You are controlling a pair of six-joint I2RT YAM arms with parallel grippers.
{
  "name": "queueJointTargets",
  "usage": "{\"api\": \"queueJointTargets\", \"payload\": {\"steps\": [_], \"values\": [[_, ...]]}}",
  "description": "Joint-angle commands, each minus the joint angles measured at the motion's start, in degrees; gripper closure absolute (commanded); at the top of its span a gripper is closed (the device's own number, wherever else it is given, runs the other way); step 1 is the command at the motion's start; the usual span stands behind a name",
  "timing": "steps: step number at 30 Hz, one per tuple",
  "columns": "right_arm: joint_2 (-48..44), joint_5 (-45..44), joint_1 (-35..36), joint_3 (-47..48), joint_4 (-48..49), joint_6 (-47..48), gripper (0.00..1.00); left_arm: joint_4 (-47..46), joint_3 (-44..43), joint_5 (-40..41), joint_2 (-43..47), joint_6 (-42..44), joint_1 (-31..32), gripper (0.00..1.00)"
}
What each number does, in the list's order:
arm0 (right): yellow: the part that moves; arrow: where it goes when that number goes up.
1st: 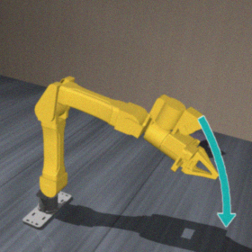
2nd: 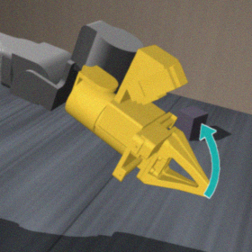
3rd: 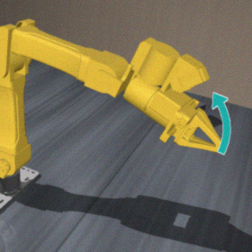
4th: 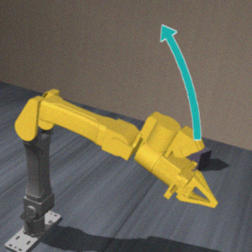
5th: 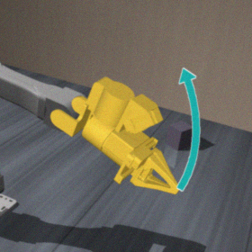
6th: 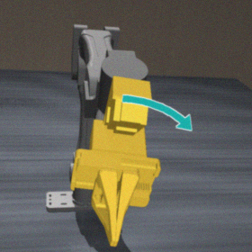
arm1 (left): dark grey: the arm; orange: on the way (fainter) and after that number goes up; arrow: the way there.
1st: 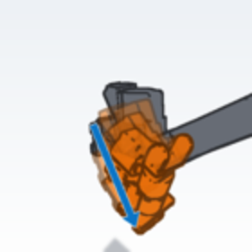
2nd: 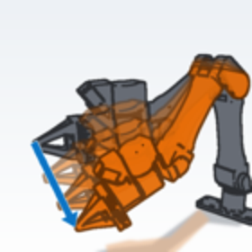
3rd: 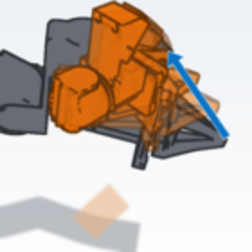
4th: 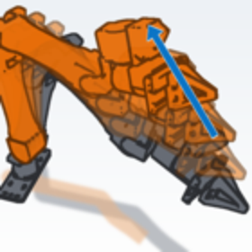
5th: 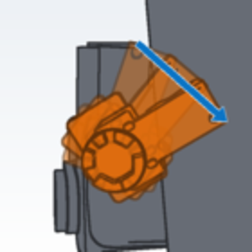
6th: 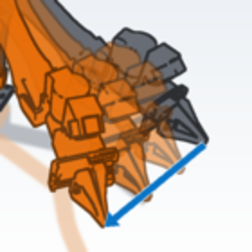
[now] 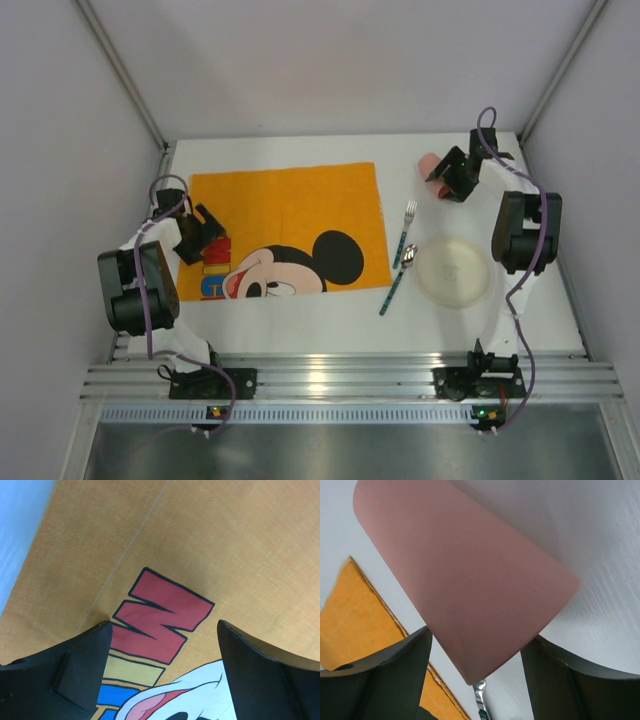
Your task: Set the dinner table for one person
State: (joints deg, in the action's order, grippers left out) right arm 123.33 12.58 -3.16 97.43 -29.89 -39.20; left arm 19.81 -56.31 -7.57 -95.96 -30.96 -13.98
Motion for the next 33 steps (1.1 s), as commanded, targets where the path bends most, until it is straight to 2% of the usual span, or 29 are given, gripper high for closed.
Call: {"api": "queueJointTargets", "payload": {"steps": [1, 4, 10, 13, 14, 17, 19, 20, 21, 23, 25, 27, 30, 33], "values": [[0.2, 2.6, -0.5, 2.5, 5.6, -2.5, 0.3, 6.4, -2.8, 2.0, 0.1, 0.1, -0.3, 0.09], [0.4, 2.3, -0.6, 2.9, 6.9, -2.8, 0.33, 7.6, -4.3, 2.2, 0.4, 0.4, -0.3, 0.1], [-0.3, -0.4, -0.6, 3.2, 8.7, -3.0, 0.49, 8.7, -6.1, 2.4, 1.0, 1.1, -0.3, 0.1], [-0.7, -1.1, -0.6, 3.2, 9.2, -2.0, 0.69, 9.6, -7.3, 2.2, 1.0, 1.7, -0.3, 0.1], [-0.6, -0.9, -0.6, 3.5, 9.2, -1.1, 0.82, 10.0, -7.8, 2.0, 1.3, 2.0, -0.3, 0.1], [-1.8, -1.8, 0.2, 5.4, 6.1, 1.6, 1.0, 11.0, -9.4, 1.6, 1.9, 2.9, -0.3, 0.1], [-2.0, -4.7, 2.4, 11.9, 1.1, 4.4, 1.0, 11.1, -10.0, 1.0, 2.4, 3.2, -0.3, 0.1], [-0.9, -5.4, 2.7, 15.0, -4.9, 7.7, 1.0, 11.0, -10.0, 0.6, 2.9, 3.5, -0.3, 0.1], [0.0, -5.9, 6.9, 23.1, -8.4, 9.5, 1.0, 11.0, -9.6, 0.1, 3.1, 3.6, -0.3, 0.1], [2.8, -7.5, 9.9, 32.6, -20.1, 13.9, 1.0, 10.3, -8.4, -1.0, 4.4, 3.2, -0.3, 0.1], [7.0, -7.0, 14.0, 43.8, -26.9, 14.9, 1.0, 8.9, -5.0, -3.3, 6.5, 2.8, -0.2, 0.1], [7.2, -5.2, 17.1, 44.5, -30.5, 14.2, 1.0, 7.3, -2.2, -4.7, 7.5, 2.7, -0.1, 0.1], [6.7, -2.3, 20.6, 39.3, -31.5, 14.0, 1.0, 7.3, -1.3, -6.9, 8.2, 3.5, 0.0, 0.11], [11.2, -1.2, 24.1, 42.0, -37.4, 16.5, 1.0, 7.3, -1.1, -8.7, 8.8, 4.4, -0.1, 0.11]]}}
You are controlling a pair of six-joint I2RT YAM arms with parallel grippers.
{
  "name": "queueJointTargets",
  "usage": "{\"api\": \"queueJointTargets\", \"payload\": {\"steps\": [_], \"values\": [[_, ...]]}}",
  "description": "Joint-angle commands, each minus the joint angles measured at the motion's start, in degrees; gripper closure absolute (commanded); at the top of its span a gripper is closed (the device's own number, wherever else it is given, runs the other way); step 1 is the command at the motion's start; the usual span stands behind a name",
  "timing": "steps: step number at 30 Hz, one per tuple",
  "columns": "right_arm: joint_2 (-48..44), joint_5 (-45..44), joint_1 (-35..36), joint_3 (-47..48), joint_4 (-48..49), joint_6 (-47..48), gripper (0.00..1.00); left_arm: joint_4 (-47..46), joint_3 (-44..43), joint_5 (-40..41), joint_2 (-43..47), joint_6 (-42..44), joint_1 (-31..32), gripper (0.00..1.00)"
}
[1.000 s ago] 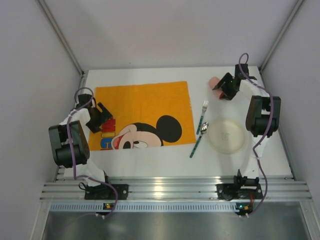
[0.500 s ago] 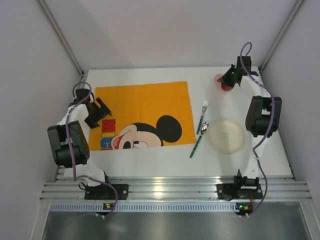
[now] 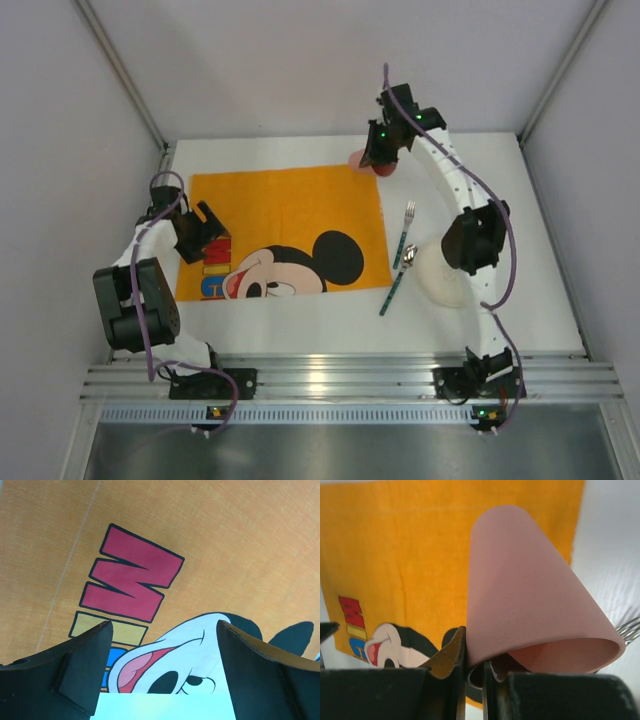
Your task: Set the dinner table for one person
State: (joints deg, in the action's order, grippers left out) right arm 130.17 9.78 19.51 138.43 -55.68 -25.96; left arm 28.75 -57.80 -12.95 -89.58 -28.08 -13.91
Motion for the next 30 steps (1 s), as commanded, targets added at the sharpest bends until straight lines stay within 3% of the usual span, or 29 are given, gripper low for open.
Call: {"api": "queueJointTargets", "payload": {"steps": [1, 9, 12, 15, 16, 19, 30], "values": [[5.6, 2.1, 2.1, 4.2, -13.4, 3.7, 1.0, -1.6, 0.5, -3.6, 3.0, 1.6, -0.2, 0.11], [8.8, -1.2, 5.6, 6.1, -19.2, 3.3, 1.0, -2.6, 2.0, -6.3, 4.3, 1.4, 0.5, 0.11], [9.7, -2.2, 6.2, 6.8, -21.3, 3.5, 0.96, -3.0, 2.2, -6.6, 4.4, 1.3, 0.8, 0.11], [9.7, -3.9, 7.0, 7.6, -21.8, 4.1, 0.65, -3.5, 2.3, -7.0, 4.3, 0.9, 0.9, 0.11], [9.4, -4.2, 7.2, 7.8, -21.4, 4.2, 0.47, -3.6, 2.5, -7.2, 4.2, 0.9, 0.9, 0.11], [8.6, -3.8, 7.9, 8.6, -20.3, 4.5, 0.32, -4.1, 2.8, -7.3, 3.9, 0.6, 1.0, 0.11], [2.4, -2.6, 10.2, 9.1, -9.7, 2.8, 0.27, -4.2, 2.4, -7.4, 3.1, 0.2, 1.5, 0.12]]}}
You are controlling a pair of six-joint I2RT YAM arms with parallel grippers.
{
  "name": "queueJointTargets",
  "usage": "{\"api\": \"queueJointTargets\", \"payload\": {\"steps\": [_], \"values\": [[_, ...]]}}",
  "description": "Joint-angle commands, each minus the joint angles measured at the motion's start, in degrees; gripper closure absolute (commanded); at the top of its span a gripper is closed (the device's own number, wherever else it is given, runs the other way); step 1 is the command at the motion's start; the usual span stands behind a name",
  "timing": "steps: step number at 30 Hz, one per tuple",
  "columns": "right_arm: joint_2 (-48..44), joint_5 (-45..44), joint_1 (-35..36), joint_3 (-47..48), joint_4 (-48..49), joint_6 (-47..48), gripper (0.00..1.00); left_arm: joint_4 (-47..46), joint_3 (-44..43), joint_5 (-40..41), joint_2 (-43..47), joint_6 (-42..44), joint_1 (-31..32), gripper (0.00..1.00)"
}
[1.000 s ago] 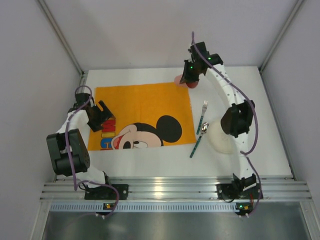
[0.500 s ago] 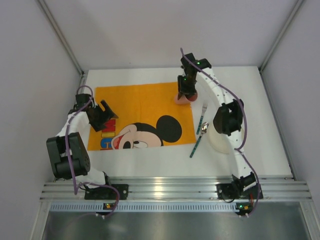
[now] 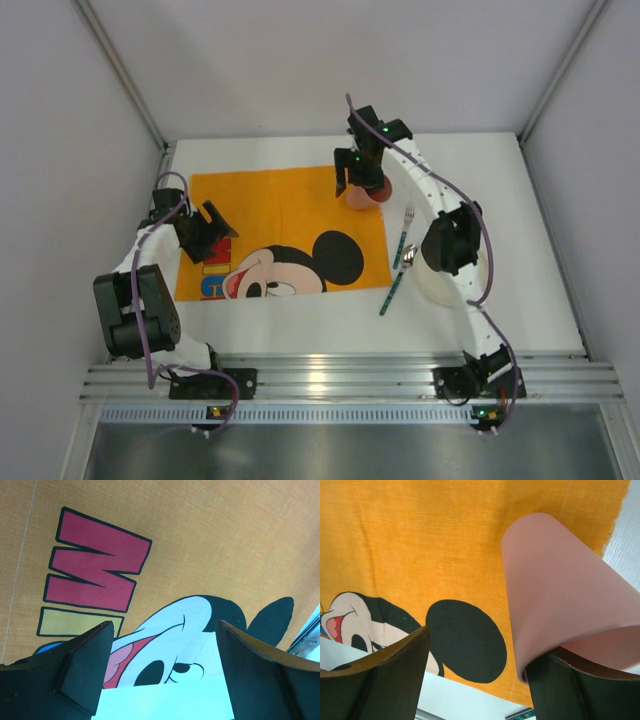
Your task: Set the dinner table for one person
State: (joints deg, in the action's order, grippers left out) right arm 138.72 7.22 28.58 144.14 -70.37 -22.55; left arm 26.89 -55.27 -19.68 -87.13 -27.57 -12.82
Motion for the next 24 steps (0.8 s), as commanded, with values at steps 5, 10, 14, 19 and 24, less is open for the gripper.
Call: {"api": "queueJointTargets", "payload": {"steps": [5, 10, 14, 19, 24], "values": [[-8.0, -1.5, 1.6, 3.2, 8.5, 0.1, 0.27, -2.0, 0.1, -0.3, 0.8, -0.1, 0.6, 0.12], [-8.6, -1.5, 1.7, 2.6, 10.4, 0.5, 0.26, -1.8, -0.3, 0.3, 0.8, -0.1, 0.9, 0.13], [-9.2, -2.0, 1.7, 1.2, 10.5, 1.1, 0.26, -1.2, -0.7, 0.6, 1.0, 0.0, 1.0, 0.13], [-12.0, -6.0, 1.6, -1.3, 13.0, 3.3, 0.23, -1.2, -0.8, 1.2, 1.3, -0.5, 1.7, 0.13], [-16.7, -8.5, 1.0, -6.4, 16.9, 4.4, 0.19, -1.1, -0.9, 1.6, 1.5, -0.7, 2.5, 0.13]]}}
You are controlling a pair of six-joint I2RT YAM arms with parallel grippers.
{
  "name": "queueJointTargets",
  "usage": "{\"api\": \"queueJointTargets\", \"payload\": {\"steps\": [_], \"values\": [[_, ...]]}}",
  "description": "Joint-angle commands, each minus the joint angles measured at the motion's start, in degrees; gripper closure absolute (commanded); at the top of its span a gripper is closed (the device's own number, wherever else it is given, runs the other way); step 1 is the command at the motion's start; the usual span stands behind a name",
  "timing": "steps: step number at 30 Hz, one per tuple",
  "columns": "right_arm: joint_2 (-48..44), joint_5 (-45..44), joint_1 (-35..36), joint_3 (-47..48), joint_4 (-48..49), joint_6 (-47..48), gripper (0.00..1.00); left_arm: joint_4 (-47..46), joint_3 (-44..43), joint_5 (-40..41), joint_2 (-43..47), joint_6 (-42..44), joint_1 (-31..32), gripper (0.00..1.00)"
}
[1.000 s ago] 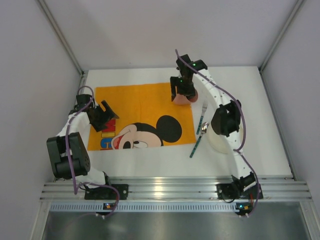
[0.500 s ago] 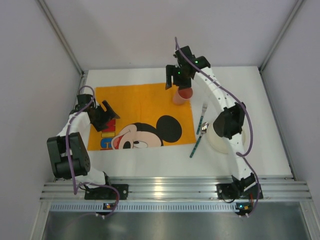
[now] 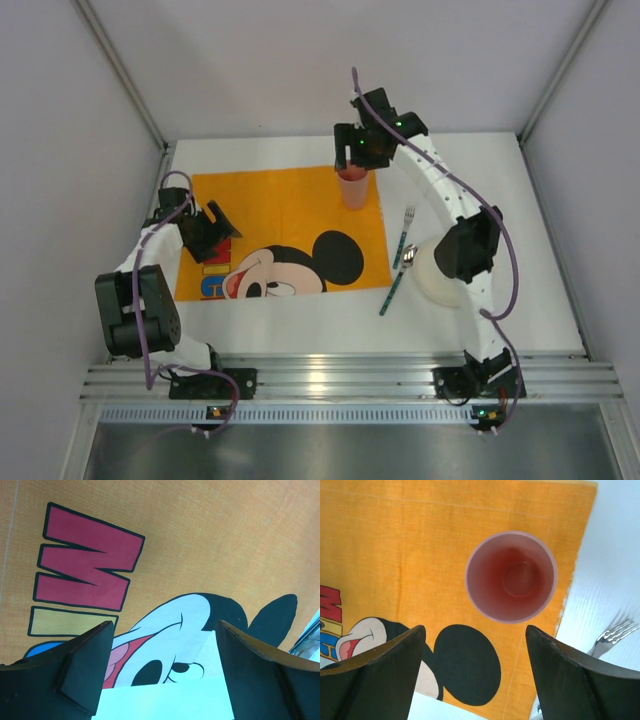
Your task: Set the dinner table for one person
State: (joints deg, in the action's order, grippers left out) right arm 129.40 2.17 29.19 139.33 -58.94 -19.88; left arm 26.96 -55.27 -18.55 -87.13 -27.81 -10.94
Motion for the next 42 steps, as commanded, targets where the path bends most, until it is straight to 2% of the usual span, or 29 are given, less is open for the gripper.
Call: {"api": "queueJointTargets", "payload": {"steps": [1, 5, 10, 11, 13, 14, 17, 18, 20, 28, 39, 40, 42], "values": [[-8.2, -3.9, 0.0, -2.6, 6.5, 1.6, 0.18, -1.3, -0.9, 0.5, 1.5, -0.5, 0.9, 0.13], [-14.5, -7.0, -2.2, -9.3, 8.1, 1.3, 0.17, -1.2, -0.5, 0.8, 1.7, -0.4, 1.5, 0.13], [-24.4, -11.7, -8.9, -27.1, 9.0, -3.5, 0.12, -1.1, -0.3, 0.8, 1.8, -0.2, 2.3, 0.13], [-28.6, -11.1, -12.7, -35.3, 9.5, -4.8, 0.12, -1.2, -0.2, 0.7, 1.8, -0.2, 2.8, 0.13], [-32.7, -7.2, -17.9, -43.7, 11.0, -8.6, 0.12, -1.7, 0.2, 0.7, 1.8, -0.3, 3.5, 0.13], [-36.6, -6.3, -23.9, -51.8, 11.2, -10.0, 0.13, -2.0, 0.4, 0.4, 1.7, -0.3, 4.3, 0.13], [-43.7, -3.9, -35.9, -62.3, 12.4, -13.3, 0.14, -2.7, 1.1, 0.4, 1.3, -0.4, 5.9, 0.13], [-45.2, -3.5, -38.1, -67.2, 12.9, -13.7, 0.14, -2.9, 1.1, 0.4, 1.0, -0.4, 6.5, 0.13], [-47.7, -2.6, -42.4, -70.4, 12.7, -13.5, 0.14, -3.4, 1.3, 0.3, 0.7, -0.4, 7.9, 0.13], [-51.3, -1.0, -46.7, -81.4, 9.0, -14.8, 0.17, -3.4, 0.1, 0.0, -1.0, -0.3, 10.1, 0.13], [-57.4, -0.5, -47.0, -94.5, 10.3, -15.4, 0.22, -2.2, -0.2, 1.0, -0.7, 0.9, 10.4, 0.13], [-57.5, -0.4, -46.9, -95.2, 11.6, -15.4, 0.34, -2.1, -0.2, 0.9, -0.7, 0.9, 10.5, 0.13], [-56.9, 0.1, -46.9, -97.2, 13.6, -15.5, 0.49, -2.2, -0.2, 0.5, -1.0, 0.8, 10.5, 0.13]]}}
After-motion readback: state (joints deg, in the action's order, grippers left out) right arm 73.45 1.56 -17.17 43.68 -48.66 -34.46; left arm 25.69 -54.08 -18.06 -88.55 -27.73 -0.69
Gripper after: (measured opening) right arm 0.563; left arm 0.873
